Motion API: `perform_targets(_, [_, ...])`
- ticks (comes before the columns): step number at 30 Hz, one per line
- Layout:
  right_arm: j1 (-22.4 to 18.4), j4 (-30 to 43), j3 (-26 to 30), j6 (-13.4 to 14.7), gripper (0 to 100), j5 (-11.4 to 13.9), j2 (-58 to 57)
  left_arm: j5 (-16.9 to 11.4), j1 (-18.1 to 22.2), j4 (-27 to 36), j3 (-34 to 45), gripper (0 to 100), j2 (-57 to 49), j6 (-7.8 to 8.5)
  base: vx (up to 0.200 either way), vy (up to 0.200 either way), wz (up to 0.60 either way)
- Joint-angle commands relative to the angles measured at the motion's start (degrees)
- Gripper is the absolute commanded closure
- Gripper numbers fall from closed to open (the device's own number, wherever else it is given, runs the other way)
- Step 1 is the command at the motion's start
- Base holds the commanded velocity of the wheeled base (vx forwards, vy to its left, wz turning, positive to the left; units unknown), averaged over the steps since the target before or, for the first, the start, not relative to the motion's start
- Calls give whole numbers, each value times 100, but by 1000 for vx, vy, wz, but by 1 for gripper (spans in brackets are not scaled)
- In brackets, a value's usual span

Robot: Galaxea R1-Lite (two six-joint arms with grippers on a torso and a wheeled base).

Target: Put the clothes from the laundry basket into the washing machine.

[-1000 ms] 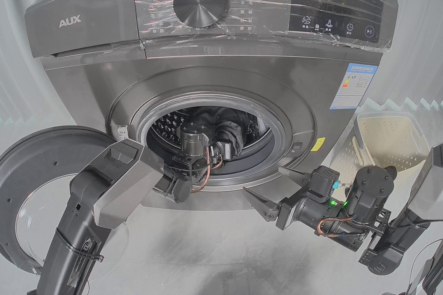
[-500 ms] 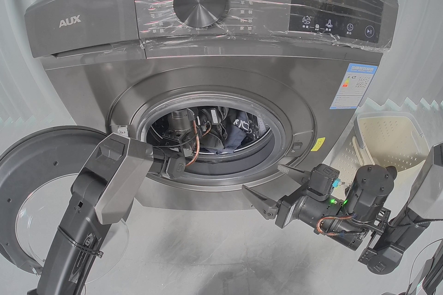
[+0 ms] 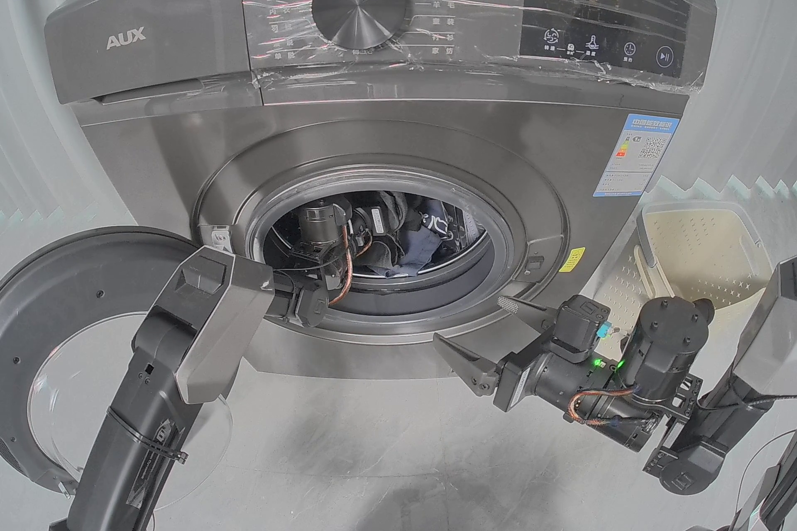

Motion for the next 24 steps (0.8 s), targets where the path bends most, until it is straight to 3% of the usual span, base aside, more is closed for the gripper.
perform_targets(1, [9,-3,-7,1,0,7,13,3,-102,272,628,0,-293,-272,0,0,0])
perform_targets(3, [9,-3,-7,1,0,7,4,3,-190,474,1173,0,-618,-342,0,0,0])
perform_targets(9, [27,-3,-16,1,0,7,4,-6,-296,1151,2060,0,-1189,-333,0,0,0])
perform_targets(16, [62,-3,-24,1,0,-2,13,-14,-401,1300,2324,0,-1602,-333,0,0,0])
perform_targets(24, [53,-3,-42,1,0,7,13,-23,-550,1028,2412,0,-1682,-307,0,0,0])
